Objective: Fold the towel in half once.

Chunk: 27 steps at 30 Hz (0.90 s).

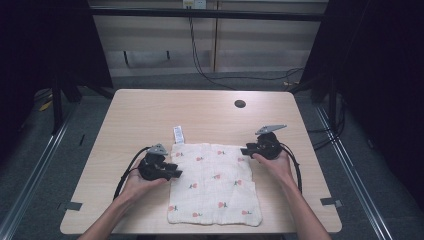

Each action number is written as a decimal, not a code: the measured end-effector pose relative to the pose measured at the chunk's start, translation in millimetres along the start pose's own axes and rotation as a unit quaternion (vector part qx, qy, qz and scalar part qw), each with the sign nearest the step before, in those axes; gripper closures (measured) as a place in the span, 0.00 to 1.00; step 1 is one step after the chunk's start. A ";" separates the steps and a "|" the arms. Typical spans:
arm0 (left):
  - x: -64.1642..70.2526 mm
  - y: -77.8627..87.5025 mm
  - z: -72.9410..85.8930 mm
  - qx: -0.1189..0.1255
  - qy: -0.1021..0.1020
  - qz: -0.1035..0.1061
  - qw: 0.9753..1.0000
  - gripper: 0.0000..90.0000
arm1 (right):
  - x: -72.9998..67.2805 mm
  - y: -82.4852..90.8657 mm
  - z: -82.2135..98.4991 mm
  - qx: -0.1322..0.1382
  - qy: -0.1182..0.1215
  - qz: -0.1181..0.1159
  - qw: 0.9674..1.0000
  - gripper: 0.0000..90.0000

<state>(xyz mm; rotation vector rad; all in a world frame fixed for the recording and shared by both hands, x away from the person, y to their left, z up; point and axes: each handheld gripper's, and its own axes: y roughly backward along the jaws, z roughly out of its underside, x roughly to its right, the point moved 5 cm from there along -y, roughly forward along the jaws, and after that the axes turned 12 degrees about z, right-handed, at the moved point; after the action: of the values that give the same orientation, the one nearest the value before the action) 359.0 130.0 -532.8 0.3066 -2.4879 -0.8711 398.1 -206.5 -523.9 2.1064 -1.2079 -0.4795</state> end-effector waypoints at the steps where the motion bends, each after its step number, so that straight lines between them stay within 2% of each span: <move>1: 0.2 -0.3 -0.5 -0.002 0.000 -0.001 1.000 0.69 | 1.3 -1.8 -0.7 0.005 -0.001 0.001 1.000 0.68; 6: 0.5 -0.1 -0.8 -0.002 0.000 -0.005 1.000 0.69 | 8.3 -16.9 2.2 -0.003 -0.010 0.003 1.000 0.68; 11: -2.1 4.0 -1.4 0.005 0.007 -0.004 1.000 0.66 | 10.0 -20.6 4.1 -0.001 -0.012 0.009 1.000 0.68; 13: -4.6 6.8 -2.0 0.012 0.010 -0.011 1.000 0.64 | 8.6 -20.3 4.5 0.000 -0.007 0.003 1.000 0.77; 16: -6.9 13.3 -5.9 0.023 0.012 -0.007 1.000 0.62 | 6.1 -19.7 5.4 -0.002 -0.009 -0.001 1.000 0.88; 17: -8.5 16.2 -8.0 0.024 0.011 -0.015 1.000 0.61 | 6.6 -19.8 5.4 -0.004 -0.010 0.000 1.000 0.92; 19: -11.0 21.1 -12.4 0.036 0.012 -0.014 0.999 0.61 | 5.8 -20.5 5.7 -0.001 -0.017 -0.013 1.000 0.95; 22: -17.6 25.4 -17.9 0.031 0.009 -0.017 0.999 0.61 | 5.2 -20.7 5.0 -0.001 -0.025 -0.013 1.000 0.96; 24: -24.3 26.5 -21.7 0.038 0.015 -0.018 0.999 0.61 | 4.2 -19.9 4.2 0.001 -0.023 -0.014 1.000 0.96; 27: -38.6 26.0 -24.7 0.044 0.025 -0.034 0.998 0.61 | 2.2 -17.0 2.7 0.005 -0.021 -0.013 1.000 0.96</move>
<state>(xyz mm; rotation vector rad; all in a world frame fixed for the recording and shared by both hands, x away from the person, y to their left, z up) 403.4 151.0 -513.8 0.4404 -2.4867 -0.7737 408.2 -203.3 -537.7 2.1329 -1.2091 -0.5332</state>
